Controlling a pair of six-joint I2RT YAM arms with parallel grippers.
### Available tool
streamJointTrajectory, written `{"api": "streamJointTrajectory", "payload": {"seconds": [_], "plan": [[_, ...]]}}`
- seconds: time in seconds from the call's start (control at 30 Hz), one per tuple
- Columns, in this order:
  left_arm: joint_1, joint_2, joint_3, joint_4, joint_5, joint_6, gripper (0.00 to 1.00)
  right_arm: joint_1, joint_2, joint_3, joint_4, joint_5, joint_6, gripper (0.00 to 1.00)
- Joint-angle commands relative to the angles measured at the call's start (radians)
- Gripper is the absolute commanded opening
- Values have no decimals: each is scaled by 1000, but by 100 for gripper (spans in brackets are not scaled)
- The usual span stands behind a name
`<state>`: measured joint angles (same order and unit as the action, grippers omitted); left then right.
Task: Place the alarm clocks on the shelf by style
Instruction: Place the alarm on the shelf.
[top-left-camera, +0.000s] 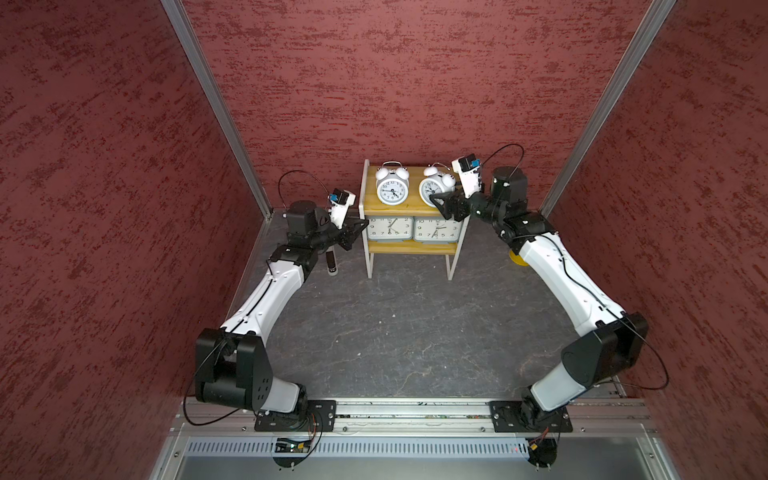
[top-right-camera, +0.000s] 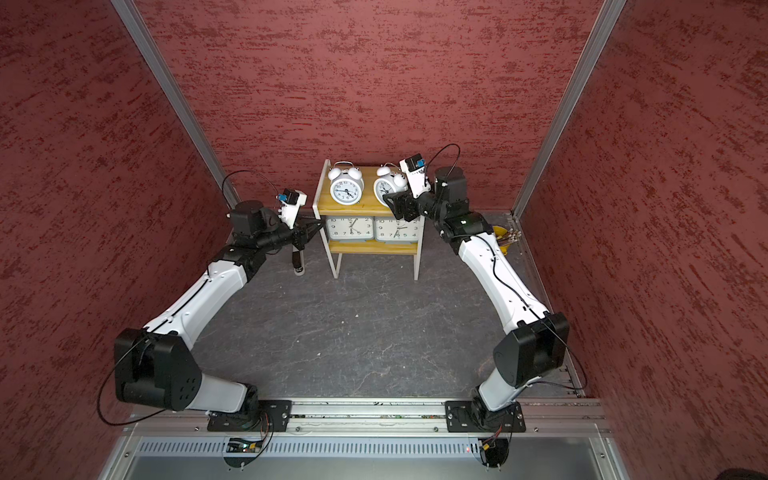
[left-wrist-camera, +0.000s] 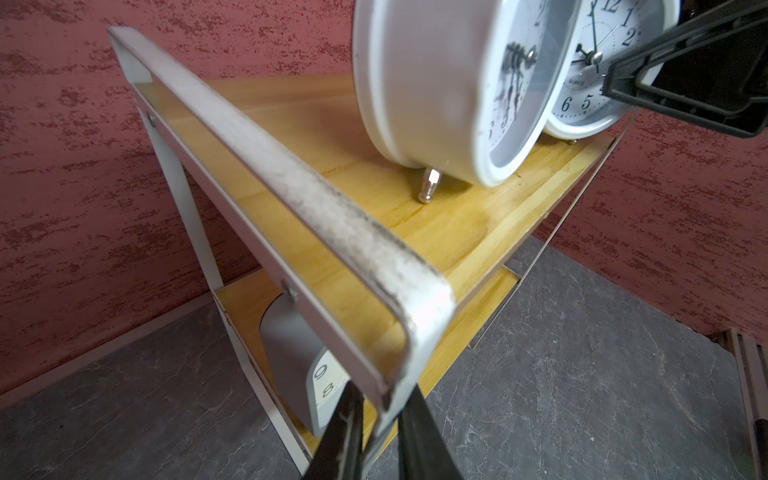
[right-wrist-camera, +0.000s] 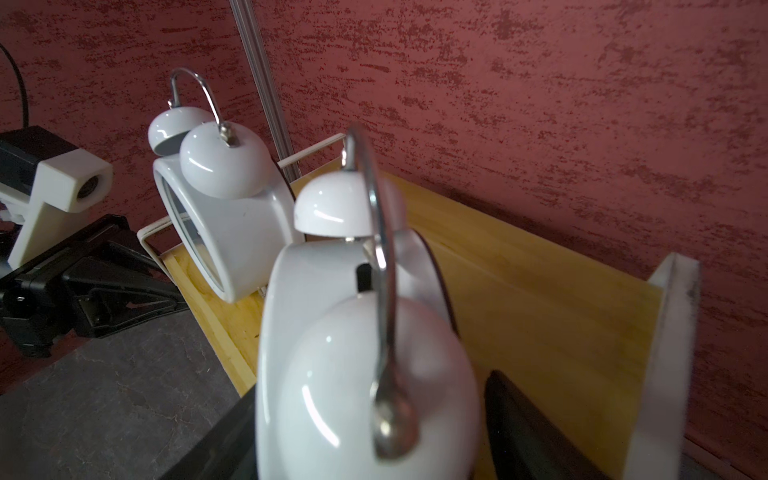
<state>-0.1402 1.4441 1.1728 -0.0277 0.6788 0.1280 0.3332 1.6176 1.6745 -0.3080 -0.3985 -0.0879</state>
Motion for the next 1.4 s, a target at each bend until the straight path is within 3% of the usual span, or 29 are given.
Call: {"api": "streamJointTrajectory", "payload": {"seconds": [0.0, 1.37], "plan": [[4, 1, 1, 28, 13, 4, 18, 5, -38, 28, -9, 38, -21, 78], [7, -8, -15, 28, 21, 0, 18, 4, -81, 8, -59, 215, -118, 82]]}}
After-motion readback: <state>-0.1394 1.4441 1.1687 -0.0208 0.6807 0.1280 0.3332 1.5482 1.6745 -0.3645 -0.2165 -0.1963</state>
